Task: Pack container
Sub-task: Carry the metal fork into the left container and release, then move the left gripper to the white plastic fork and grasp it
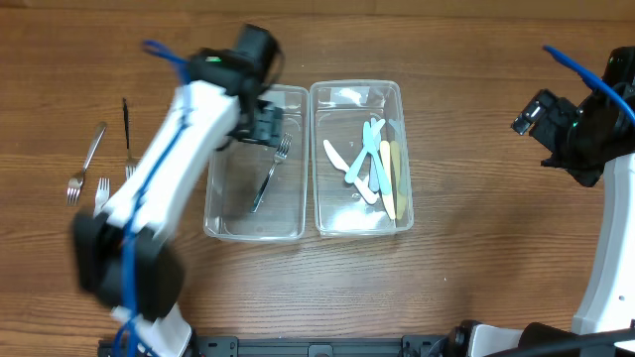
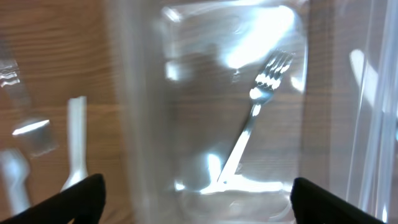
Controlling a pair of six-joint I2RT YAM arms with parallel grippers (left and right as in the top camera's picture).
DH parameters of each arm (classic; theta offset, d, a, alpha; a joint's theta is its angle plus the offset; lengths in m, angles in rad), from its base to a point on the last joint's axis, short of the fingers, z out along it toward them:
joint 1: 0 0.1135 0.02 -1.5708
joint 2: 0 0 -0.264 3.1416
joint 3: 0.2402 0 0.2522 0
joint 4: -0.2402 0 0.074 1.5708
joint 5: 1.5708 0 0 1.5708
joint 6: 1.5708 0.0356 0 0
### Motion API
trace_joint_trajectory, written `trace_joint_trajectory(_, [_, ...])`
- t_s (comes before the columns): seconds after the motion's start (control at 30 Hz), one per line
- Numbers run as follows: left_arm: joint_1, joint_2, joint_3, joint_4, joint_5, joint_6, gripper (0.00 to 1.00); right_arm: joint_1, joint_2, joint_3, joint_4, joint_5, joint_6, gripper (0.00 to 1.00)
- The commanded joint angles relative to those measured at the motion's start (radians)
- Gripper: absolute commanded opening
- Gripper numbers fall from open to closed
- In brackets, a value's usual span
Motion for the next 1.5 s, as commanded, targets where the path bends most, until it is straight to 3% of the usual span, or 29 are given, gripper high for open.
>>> trace_joint_trajectory(0.0, [0.137,-0.226,0.04,-0.074,-0.054,0.006,1.0,0.005,-0.002,-0.003,0.0,-0.002,-0.006,1.0])
trace_joint_trajectory(0.2, [0.387,-0.436,-0.13,-0.034,0.014,0.068,1.0,0.005,-0.002,-0.003,-0.003,-0.002,-0.006,1.0])
trace_joint_trajectory(0.4, [0.527,-0.461,-0.423,0.124,0.098,0.165,1.0,0.005,-0.002,-0.003,-0.003,-0.002,-0.006,1.0])
trace_joint_trajectory(0.63, [0.548,-0.314,-0.608,0.333,0.134,0.27,1.0,0.005,-0.002,-0.003,-0.003,-0.002,-0.006,1.0])
trace_joint_trajectory(1.1, [0.548,0.023,-0.612,0.404,0.166,0.326,1.0,0.005,-0.002,-0.003,-0.004,-0.002,-0.006,1.0])
trace_joint_trajectory(1.37, [0.548,0.073,-0.614,0.439,0.16,0.34,1.0,0.005,-0.002,-0.003,-0.006,-0.002,-0.006,1.0])
trace_joint_trajectory(1.47, [0.548,0.073,-0.642,0.46,0.159,0.34,0.88,0.005,-0.002,-0.003,-0.006,-0.002,-0.006,1.0])
